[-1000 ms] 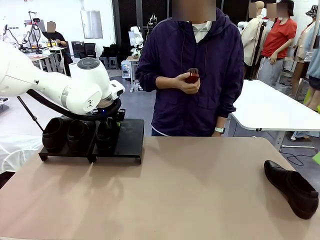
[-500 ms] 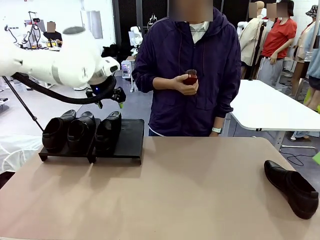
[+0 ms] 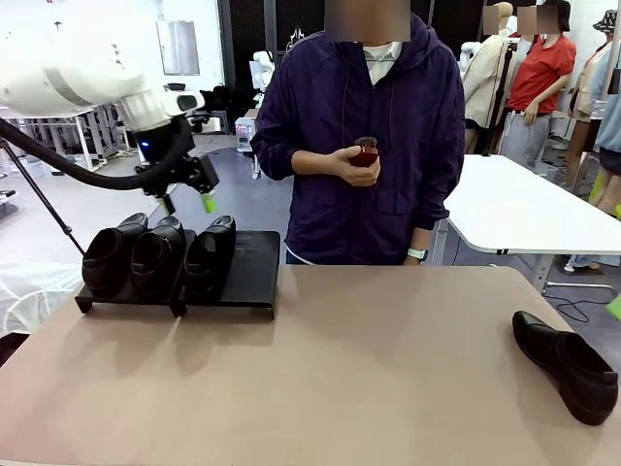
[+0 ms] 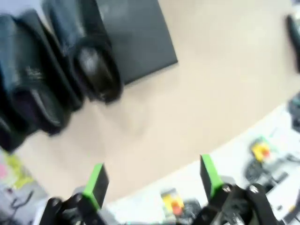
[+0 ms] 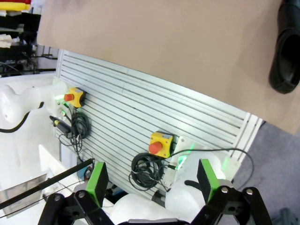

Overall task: Organize the shoes by placing them on the stand.
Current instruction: Place the Shoe from the middle of the table onto the Shoes Stand.

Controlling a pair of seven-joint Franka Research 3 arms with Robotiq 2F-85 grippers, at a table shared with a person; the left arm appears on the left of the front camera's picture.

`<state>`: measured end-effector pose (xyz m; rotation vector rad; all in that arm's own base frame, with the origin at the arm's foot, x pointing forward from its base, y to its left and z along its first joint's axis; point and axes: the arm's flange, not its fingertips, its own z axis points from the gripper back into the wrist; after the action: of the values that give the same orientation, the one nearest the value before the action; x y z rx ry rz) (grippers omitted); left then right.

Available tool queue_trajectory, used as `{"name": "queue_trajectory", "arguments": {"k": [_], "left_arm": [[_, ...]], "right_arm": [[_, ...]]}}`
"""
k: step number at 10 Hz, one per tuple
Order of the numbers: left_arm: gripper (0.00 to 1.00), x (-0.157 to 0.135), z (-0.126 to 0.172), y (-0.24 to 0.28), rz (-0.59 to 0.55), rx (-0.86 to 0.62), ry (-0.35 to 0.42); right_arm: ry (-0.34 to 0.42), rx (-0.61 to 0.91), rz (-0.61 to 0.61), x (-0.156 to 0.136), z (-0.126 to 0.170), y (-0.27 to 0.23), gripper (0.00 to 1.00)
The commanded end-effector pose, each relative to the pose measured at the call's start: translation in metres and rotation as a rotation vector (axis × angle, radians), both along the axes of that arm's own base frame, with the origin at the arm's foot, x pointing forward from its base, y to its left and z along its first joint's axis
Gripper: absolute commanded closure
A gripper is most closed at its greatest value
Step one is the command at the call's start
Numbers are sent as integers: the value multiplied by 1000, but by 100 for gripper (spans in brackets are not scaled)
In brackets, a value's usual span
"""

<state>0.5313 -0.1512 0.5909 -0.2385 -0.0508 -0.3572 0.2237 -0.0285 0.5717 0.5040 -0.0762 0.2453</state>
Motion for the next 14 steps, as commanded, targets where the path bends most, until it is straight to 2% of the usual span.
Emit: {"name": "queue_trajectory", "arguments": {"k": [1,2,5,6,7,8,9,14], "left_arm": [[0,-23,-2,27,46,-32,126],[0,-50,-17,41,64,-89,116],[0,-141,-99,64,307,-328,-182],[0,-156,-121,68,334,-409,-250],[0,-162,-126,72,410,-422,-280],[0,-167,-122,74,369,-433,-330],[0,-142,-105,84,432,-383,-175],[0,-142,-105,84,432,-383,-175]], "right_arm": [[-6,13,24,0,3,-1,0],[-6,13,24,0,3,-1,0],[-6,13,24,0,3,-1,0],[-6,13,24,0,3,-1,0],[-6,13,24,0,3,-1,0],[-6,13,24,0,3,-1,0],[-6,13,24,0,3,-1,0],[-6,13,24,0,3,-1,0]]}}
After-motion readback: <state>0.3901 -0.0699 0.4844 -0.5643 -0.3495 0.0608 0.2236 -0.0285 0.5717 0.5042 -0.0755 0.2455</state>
